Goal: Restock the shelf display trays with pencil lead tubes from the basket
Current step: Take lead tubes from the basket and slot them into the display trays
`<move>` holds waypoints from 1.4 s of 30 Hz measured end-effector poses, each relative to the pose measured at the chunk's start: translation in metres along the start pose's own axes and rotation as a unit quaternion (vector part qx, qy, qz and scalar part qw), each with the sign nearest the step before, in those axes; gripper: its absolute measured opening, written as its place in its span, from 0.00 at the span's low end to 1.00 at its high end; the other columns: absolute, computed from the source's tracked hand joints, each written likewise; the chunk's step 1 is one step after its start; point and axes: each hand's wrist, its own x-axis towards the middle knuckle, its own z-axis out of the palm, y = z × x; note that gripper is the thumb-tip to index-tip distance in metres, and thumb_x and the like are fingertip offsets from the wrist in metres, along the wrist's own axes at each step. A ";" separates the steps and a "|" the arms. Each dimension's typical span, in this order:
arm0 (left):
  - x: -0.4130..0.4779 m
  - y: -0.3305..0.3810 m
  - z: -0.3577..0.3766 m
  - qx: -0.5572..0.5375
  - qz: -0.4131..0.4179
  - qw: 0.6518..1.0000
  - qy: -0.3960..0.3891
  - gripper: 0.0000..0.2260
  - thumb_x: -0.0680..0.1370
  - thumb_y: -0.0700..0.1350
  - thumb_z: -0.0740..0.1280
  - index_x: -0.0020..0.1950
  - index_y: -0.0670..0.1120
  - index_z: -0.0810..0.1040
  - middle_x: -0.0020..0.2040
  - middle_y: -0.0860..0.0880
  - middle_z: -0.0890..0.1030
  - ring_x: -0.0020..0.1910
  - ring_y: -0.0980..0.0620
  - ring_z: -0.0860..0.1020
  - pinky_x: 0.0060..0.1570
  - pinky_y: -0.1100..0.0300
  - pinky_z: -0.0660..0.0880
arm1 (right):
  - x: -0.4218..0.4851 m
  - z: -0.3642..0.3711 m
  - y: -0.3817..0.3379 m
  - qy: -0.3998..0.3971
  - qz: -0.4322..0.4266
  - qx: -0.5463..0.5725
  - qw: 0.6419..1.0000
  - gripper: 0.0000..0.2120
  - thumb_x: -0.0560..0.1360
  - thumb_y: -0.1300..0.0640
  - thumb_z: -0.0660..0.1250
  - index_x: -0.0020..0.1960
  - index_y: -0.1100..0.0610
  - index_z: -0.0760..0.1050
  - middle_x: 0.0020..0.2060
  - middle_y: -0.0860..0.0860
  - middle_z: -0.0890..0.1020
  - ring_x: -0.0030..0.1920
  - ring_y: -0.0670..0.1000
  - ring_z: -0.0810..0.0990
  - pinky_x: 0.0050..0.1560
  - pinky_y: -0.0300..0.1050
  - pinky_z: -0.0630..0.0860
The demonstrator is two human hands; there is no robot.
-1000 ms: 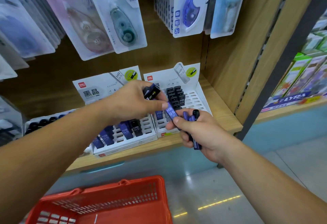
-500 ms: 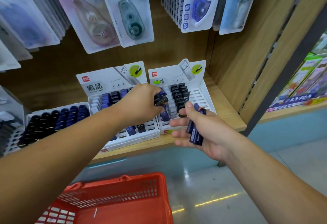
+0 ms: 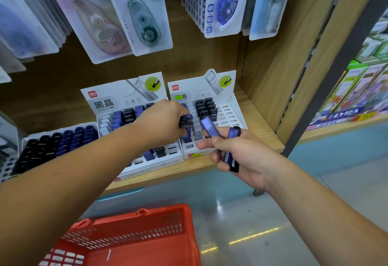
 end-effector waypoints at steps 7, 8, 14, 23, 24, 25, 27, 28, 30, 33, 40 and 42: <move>0.004 0.001 -0.009 0.004 0.028 1.000 -0.012 0.04 0.75 0.43 0.75 0.43 0.49 0.82 0.37 0.52 0.80 0.37 0.52 0.78 0.39 0.53 0.79 | 0.001 0.003 0.003 0.027 -0.026 -0.094 0.995 0.08 0.84 0.61 0.65 0.62 0.60 0.74 0.49 0.54 0.88 0.27 0.52 0.74 0.27 0.42 0.61; 0.006 0.001 -0.011 0.011 0.034 0.999 -0.021 0.03 0.75 0.43 0.75 0.43 0.48 0.82 0.38 0.52 0.80 0.37 0.52 0.78 0.40 0.52 0.79 | 0.001 0.003 0.004 0.030 -0.026 -0.094 0.995 0.08 0.83 0.60 0.66 0.61 0.60 0.73 0.48 0.54 0.89 0.27 0.52 0.75 0.26 0.41 0.61; 0.012 0.006 -0.016 0.061 0.049 0.996 -0.046 0.05 0.76 0.46 0.75 0.44 0.47 0.81 0.37 0.52 0.78 0.38 0.52 0.77 0.37 0.56 0.75 | 0.005 -0.001 0.006 0.085 -0.017 -0.067 0.994 0.12 0.79 0.53 0.73 0.57 0.57 0.77 0.36 0.56 0.85 0.24 0.49 0.67 0.25 0.39 0.61; 0.009 0.004 -0.006 0.022 0.059 0.998 -0.029 0.06 0.74 0.45 0.77 0.43 0.48 0.81 0.37 0.52 0.79 0.38 0.51 0.77 0.35 0.57 0.72 | 0.008 -0.005 0.008 0.098 -0.012 -0.031 0.995 0.06 0.82 0.60 0.67 0.59 0.57 0.76 0.37 0.57 0.86 0.26 0.50 0.68 0.25 0.39 0.61; 0.008 0.003 -0.001 0.018 0.053 0.998 -0.022 0.07 0.73 0.45 0.77 0.43 0.47 0.80 0.36 0.52 0.78 0.37 0.51 0.76 0.34 0.57 0.71 | 0.008 -0.005 0.007 0.096 -0.013 -0.026 0.995 0.06 0.83 0.61 0.66 0.59 0.57 0.76 0.38 0.57 0.86 0.26 0.50 0.68 0.25 0.39 0.60; 0.008 0.003 0.002 0.013 0.046 0.999 -0.020 0.08 0.73 0.45 0.78 0.42 0.48 0.80 0.35 0.53 0.77 0.35 0.54 0.75 0.34 0.57 0.71 | 0.008 -0.005 0.007 0.095 -0.014 -0.024 0.995 0.06 0.83 0.62 0.65 0.59 0.57 0.76 0.38 0.57 0.86 0.26 0.50 0.67 0.26 0.39 0.60; 0.005 0.000 0.003 -0.012 0.031 0.999 -0.028 0.10 0.74 0.46 0.78 0.39 0.50 0.78 0.34 0.55 0.76 0.34 0.57 0.74 0.34 0.58 0.69 | 0.007 -0.007 0.007 0.100 -0.013 -0.029 0.994 0.06 0.83 0.62 0.64 0.59 0.57 0.76 0.39 0.57 0.86 0.25 0.50 0.67 0.26 0.39 0.59; 0.003 -0.002 -0.001 -0.027 0.019 0.999 -0.025 0.11 0.74 0.47 0.78 0.38 0.51 0.77 0.34 0.54 0.77 0.35 0.56 0.75 0.34 0.58 0.69 | 0.007 -0.007 0.007 0.102 -0.013 -0.033 0.994 0.05 0.84 0.62 0.64 0.58 0.57 0.76 0.39 0.57 0.87 0.25 0.50 0.67 0.26 0.39 0.58; -0.003 -0.003 -0.011 -0.090 -0.015 0.996 0.020 0.07 0.77 0.49 0.76 0.43 0.50 0.81 0.38 0.51 0.81 0.39 0.52 0.80 0.37 0.57 0.75 | 0.006 -0.007 0.007 0.101 -0.013 -0.039 0.994 0.06 0.84 0.62 0.64 0.58 0.55 0.76 0.40 0.57 0.87 0.26 0.50 0.67 0.26 0.40 0.58; -0.016 0.004 -0.024 -0.316 -0.086 0.944 0.047 0.10 0.80 0.52 0.72 0.49 0.46 0.84 0.40 0.45 0.86 0.35 0.51 0.82 0.38 0.54 0.81 | 0.006 -0.005 0.007 0.099 -0.037 -0.063 0.992 0.06 0.83 0.62 0.65 0.57 0.53 0.78 0.41 0.56 0.88 0.27 0.50 0.68 0.26 0.40 0.61; -0.027 0.011 -0.025 -0.454 -0.188 0.870 -0.039 0.11 0.80 0.48 0.73 0.48 0.40 0.83 0.34 0.45 0.84 0.28 0.54 0.76 0.28 0.62 0.72 | 0.004 0.010 0.008 0.054 -0.110 -0.097 0.988 0.08 0.81 0.62 0.69 0.56 0.51 0.83 0.44 0.55 0.87 0.27 0.50 0.67 0.26 0.38 0.63; -0.028 0.009 -0.026 -0.474 -0.199 0.858 -0.022 0.05 0.80 0.42 0.74 0.47 0.41 0.84 0.32 0.46 0.82 0.30 0.53 0.76 0.28 0.62 0.72 | 0.005 0.011 0.009 0.064 -0.114 -0.094 0.987 0.08 0.80 0.62 0.70 0.55 0.51 0.83 0.44 0.56 0.87 0.27 0.50 0.67 0.25 0.38 0.64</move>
